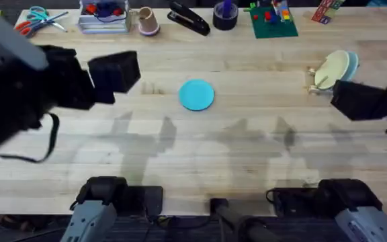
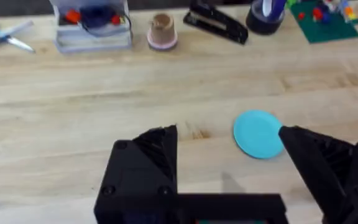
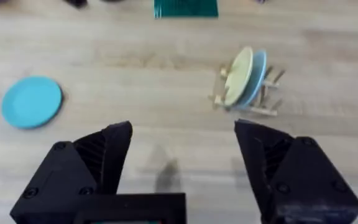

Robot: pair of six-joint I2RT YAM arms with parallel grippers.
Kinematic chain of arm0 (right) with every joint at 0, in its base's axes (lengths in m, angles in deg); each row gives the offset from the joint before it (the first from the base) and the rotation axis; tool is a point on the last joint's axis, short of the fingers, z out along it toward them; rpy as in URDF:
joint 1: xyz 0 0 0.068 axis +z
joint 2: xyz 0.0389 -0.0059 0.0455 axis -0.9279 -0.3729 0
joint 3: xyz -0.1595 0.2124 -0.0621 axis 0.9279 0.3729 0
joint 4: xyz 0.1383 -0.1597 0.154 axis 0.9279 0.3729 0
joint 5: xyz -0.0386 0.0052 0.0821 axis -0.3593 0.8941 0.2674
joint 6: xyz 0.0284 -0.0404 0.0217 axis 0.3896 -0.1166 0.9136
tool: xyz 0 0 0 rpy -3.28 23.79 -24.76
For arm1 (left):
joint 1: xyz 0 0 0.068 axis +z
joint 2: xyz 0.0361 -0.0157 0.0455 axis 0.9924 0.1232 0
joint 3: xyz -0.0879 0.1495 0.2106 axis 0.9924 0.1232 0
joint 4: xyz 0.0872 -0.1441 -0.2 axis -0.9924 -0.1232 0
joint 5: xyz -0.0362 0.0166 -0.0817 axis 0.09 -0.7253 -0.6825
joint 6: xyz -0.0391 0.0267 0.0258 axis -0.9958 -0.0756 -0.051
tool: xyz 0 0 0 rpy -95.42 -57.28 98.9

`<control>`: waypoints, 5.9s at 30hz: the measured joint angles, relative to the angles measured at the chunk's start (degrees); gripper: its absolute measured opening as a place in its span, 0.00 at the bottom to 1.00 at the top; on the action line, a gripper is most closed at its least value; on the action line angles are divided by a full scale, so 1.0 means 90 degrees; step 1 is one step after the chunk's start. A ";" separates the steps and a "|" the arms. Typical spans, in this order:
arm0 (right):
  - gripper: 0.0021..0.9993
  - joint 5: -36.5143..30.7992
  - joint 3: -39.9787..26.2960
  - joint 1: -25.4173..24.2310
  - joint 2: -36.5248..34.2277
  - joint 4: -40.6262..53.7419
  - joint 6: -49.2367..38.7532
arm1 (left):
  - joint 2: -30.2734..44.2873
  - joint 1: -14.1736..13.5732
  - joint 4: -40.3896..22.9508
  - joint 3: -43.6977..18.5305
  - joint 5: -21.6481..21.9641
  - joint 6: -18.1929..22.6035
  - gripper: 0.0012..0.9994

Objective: Pick up the plates from the table one by one and place each into a slot on the dish rack.

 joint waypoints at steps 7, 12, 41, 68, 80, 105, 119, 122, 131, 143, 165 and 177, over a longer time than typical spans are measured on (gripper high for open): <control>0.99 -0.0004 -0.1238 0.0000 -0.1574 0.1029 -0.0028 | 0.1362 0.0000 -0.1220 -0.1449 -0.0057 0.0000 0.99; 0.99 -0.0004 -0.2014 0.0000 -0.2466 0.1711 -0.0028 | 0.2300 0.0000 -0.2185 -0.2418 -0.0088 0.0002 0.99; 0.99 -0.0004 -0.2791 0.0000 -0.4252 0.2738 0.0218 | 0.3711 0.0000 -0.2938 -0.3434 -0.0113 0.0008 0.15; 1.00 -0.0004 -0.2791 0.0000 -0.4252 0.2748 0.0220 | 0.4927 0.0000 -0.3167 -0.3400 -0.1019 -0.0319 0.04; 1.00 -0.0004 -0.2791 0.0000 -0.4252 0.2748 0.0220 | 0.5045 0.0439 -0.1715 -0.2009 -0.3082 0.0082 0.04; 1.00 -0.0004 -0.2791 0.0000 -0.4252 0.2748 0.0220 | 0.6101 0.0799 -0.0706 -0.0893 -0.5861 0.0389 0.04; 1.00 -0.0004 -0.2791 0.0000 -0.4252 0.2748 0.0220 | 0.6783 0.0799 -0.0493 -0.0893 -0.5939 0.0462 0.04; 1.00 -0.0004 -0.2791 0.0000 -0.4252 0.2748 0.0220 | 0.7012 0.0799 -0.0458 -0.0893 -0.5939 0.0545 0.04; 1.00 -0.0004 -0.2791 0.0000 -0.4252 0.2748 0.0220 | 0.7934 0.0798 -0.0328 -0.0893 -0.5760 0.0818 0.04; 1.00 -0.0004 -0.2791 0.0000 -0.4252 0.2748 0.0220 | 0.9295 0.0671 0.0425 -0.0908 -0.5699 0.1029 0.04; 1.00 -0.0004 -0.2791 0.0000 -0.4252 0.2748 0.0220 | 0.9360 0.0517 0.0472 -0.1010 -0.5682 0.1054 0.04; 1.00 -0.0004 -0.2791 0.0000 -0.4252 0.2748 0.0219 | 0.9419 0.0510 0.0184 -0.1109 -0.5709 0.1285 0.04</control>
